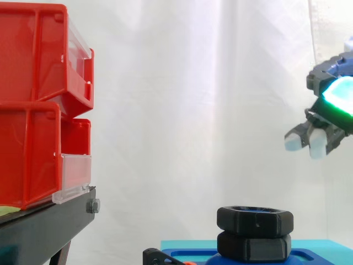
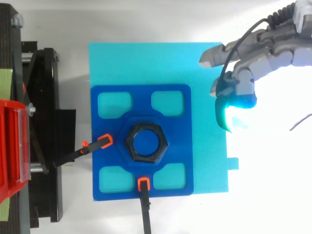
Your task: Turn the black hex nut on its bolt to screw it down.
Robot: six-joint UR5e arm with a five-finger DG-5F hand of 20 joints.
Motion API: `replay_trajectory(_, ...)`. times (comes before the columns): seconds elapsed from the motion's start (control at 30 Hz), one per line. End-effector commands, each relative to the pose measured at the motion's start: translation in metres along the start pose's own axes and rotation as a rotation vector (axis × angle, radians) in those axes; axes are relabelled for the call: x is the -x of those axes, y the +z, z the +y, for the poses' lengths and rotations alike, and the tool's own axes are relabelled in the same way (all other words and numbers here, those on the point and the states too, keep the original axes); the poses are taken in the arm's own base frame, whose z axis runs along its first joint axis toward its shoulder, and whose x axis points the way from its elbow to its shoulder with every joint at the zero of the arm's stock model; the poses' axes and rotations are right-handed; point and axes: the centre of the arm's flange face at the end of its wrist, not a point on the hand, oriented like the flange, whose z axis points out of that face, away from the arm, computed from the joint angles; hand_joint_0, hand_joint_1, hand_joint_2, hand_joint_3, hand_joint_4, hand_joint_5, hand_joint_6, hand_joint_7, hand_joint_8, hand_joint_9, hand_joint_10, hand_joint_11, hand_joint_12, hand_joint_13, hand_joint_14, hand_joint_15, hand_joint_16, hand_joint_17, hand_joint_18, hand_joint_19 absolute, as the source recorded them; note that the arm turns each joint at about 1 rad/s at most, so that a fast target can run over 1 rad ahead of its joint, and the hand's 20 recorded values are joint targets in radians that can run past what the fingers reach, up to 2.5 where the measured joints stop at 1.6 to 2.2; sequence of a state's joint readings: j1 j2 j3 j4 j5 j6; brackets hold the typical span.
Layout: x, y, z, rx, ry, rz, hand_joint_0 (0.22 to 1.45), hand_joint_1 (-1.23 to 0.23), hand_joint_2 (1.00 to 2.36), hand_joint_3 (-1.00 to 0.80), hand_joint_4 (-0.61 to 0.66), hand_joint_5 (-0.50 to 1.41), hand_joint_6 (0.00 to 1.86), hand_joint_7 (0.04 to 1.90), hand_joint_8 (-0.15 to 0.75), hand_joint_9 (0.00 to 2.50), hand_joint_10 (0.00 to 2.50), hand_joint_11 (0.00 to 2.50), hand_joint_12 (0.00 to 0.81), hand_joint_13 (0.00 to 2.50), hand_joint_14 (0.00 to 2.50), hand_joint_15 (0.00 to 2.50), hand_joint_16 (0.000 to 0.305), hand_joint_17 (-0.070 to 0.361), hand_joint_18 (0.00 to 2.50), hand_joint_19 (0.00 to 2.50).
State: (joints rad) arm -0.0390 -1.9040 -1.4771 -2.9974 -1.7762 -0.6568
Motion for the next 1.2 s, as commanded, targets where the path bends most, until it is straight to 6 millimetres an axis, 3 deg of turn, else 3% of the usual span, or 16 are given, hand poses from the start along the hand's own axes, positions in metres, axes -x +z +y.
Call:
replay_trajectory(0.0, 0.0005, 0.0018, 0.0004, 0.009, -0.002, -0.008, 0.51, -0.39, 1.00, -0.50, 0.30, -0.14, 0.50, 1.09, 0.312, 0.64, 0.01, 0.15, 0.369, 0.30, 0.00, 0.00, 0.053, 0.118, 0.35, 0.19)
replay_trajectory(1.17, 0.0009, 0.0014, 0.0012, 0.010, -0.003, -0.009, 0.51, -0.39, 1.00, -0.50, 0.31, -0.15, 0.50, 1.00, 0.313, 0.62, 0.00, 0.15, 0.372, 0.30, 0.00, 0.00, 0.053, 0.119, 0.36, 0.21)
